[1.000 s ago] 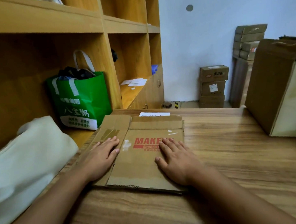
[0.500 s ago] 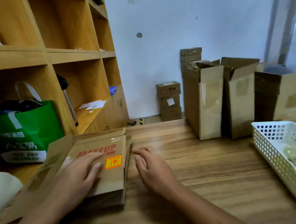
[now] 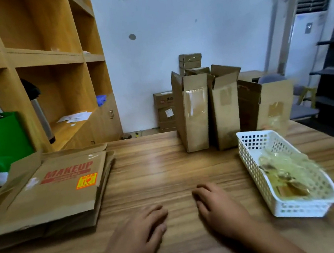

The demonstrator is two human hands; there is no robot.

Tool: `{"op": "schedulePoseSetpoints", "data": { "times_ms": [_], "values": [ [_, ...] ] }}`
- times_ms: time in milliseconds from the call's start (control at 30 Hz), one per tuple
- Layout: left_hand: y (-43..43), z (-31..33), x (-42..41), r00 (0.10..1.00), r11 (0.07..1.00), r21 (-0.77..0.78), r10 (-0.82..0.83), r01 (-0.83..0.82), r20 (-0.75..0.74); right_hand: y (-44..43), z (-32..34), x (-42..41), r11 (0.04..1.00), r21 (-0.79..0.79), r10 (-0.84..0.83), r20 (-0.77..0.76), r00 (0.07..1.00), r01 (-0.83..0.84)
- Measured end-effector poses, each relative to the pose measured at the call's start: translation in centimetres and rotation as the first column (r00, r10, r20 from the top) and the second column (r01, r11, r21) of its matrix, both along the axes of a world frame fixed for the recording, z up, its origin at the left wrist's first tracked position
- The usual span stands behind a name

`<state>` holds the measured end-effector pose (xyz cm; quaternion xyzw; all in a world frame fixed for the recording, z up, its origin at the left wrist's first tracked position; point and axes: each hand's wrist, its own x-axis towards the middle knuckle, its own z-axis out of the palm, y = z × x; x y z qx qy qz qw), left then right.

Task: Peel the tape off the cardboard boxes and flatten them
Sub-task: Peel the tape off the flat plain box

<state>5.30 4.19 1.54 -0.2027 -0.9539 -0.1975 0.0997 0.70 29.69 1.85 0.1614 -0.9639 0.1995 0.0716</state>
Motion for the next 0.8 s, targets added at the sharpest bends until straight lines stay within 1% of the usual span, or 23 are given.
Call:
{"op": "schedulePoseSetpoints", "data": {
  "times_ms": [133,167,233,333,433,500,567,633,700,800],
  "values": [
    [0.0,-0.2,0.3,0.999,1.000,-0.012,0.013,-0.013,-0.038,0.3,1.4,-0.5,0.999,0.025,0.039,0.056,0.998,-0.040],
    [-0.2,-0.5,0.3,0.998,1.000,-0.015,0.004,-0.005,-0.061,0.3,2.2,-1.0,0.999,0.025,0.038,0.076,0.996,-0.040],
    [-0.3,-0.8,0.2,0.999,1.000,-0.022,-0.009,0.008,-0.048,0.3,4.4,-2.5,1.000,0.016,0.009,0.087,0.996,-0.011],
    [-0.4,-0.7,-0.1,0.997,0.999,-0.008,-0.053,0.053,-0.050,0.1,8.7,-5.6,0.997,-0.058,-0.047,0.004,0.999,0.047],
    [-0.1,-0.8,-0.7,0.991,0.997,0.021,-0.077,0.080,-0.109,-0.1,13.5,-9.2,0.970,-0.212,-0.142,-0.102,0.985,0.117],
    [-0.1,-1.4,-1.2,0.985,0.995,0.038,-0.085,0.091,-0.147,-0.5,16.4,-11.2,0.940,-0.315,-0.212,-0.231,0.950,0.133],
    [0.1,-1.8,-1.6,0.982,0.996,0.038,-0.069,0.077,-0.176,-0.8,19.1,-13.0,0.923,-0.361,-0.259,-0.335,0.906,0.131],
    [0.1,-2.1,-2.0,0.980,0.996,0.015,-0.079,0.083,-0.185,-1.0,21.1,-14.5,0.932,-0.324,-0.292,-0.403,0.867,0.164],
    [0.0,-2.3,-2.3,0.974,0.997,-0.031,-0.069,0.064,-0.216,-1.0,22.5,-16.0,0.945,-0.251,-0.301,-0.408,0.862,0.212],
    [-0.3,-2.6,-2.7,0.969,0.996,-0.071,-0.067,0.051,-0.239,-0.7,23.4,-18.0,0.957,-0.080,-0.289,-0.268,0.919,0.278]
  ]
}}
